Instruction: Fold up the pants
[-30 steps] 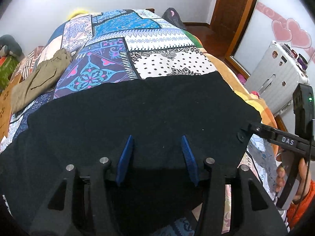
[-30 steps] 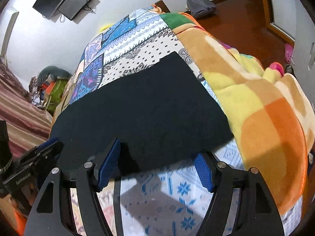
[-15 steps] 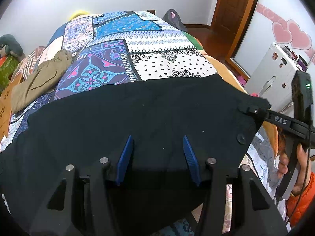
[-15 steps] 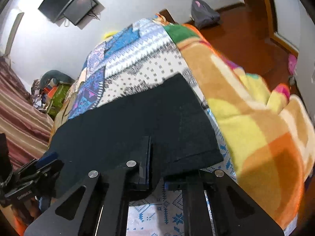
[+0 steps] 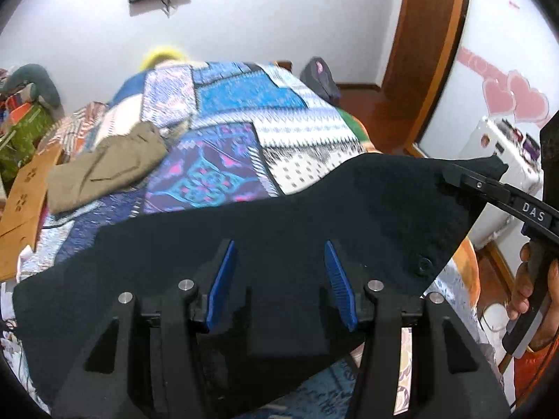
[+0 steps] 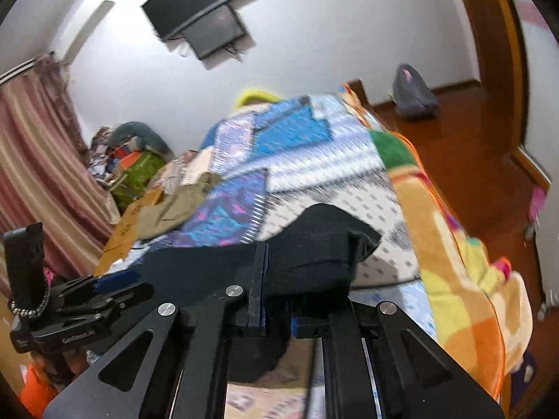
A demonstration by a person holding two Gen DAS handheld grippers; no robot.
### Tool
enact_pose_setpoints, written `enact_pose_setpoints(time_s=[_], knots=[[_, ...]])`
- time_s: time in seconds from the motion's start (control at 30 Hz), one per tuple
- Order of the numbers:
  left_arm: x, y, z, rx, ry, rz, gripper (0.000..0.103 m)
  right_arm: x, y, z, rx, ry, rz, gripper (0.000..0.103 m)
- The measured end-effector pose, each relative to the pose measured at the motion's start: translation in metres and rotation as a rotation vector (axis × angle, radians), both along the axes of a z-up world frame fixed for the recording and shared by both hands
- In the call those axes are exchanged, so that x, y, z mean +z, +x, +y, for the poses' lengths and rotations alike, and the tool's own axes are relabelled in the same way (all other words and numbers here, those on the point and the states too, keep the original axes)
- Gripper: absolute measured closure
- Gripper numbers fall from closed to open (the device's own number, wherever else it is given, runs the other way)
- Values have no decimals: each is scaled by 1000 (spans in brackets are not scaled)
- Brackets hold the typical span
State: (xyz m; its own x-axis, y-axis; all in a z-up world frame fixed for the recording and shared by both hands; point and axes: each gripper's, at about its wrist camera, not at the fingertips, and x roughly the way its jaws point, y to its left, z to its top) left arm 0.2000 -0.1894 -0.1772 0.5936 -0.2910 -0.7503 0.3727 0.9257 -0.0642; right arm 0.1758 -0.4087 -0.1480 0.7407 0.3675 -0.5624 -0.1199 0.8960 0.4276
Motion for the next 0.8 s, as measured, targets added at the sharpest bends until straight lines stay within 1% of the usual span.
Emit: enact_pose_setpoints(time_s=[0.17,0.27,0.43,0.53,0.63,0.73,0.8], knots=[[21,-6,35,48,-32,-55,50,26,7,35,66,-26,-63,95],[28,-10,57,79,-49,-79,50,36,11,59,114,-42,-89,95],[37,-16,106,160,-82,-105,50,41,20,111,217,-68,-103,95],[35,-18,130,205,-85,-109,50,36,20,141,286,-93,-98,95],[31,-22,158,263,-91,-100,50,20,21,176,369,-119,-69,95],[25,-26,177,304,-94,-85,50,-12,20,214,462,-163,-3,95],[20,-28,185,324,-94,-74,50,-31,17,231,515,-182,41,95]])
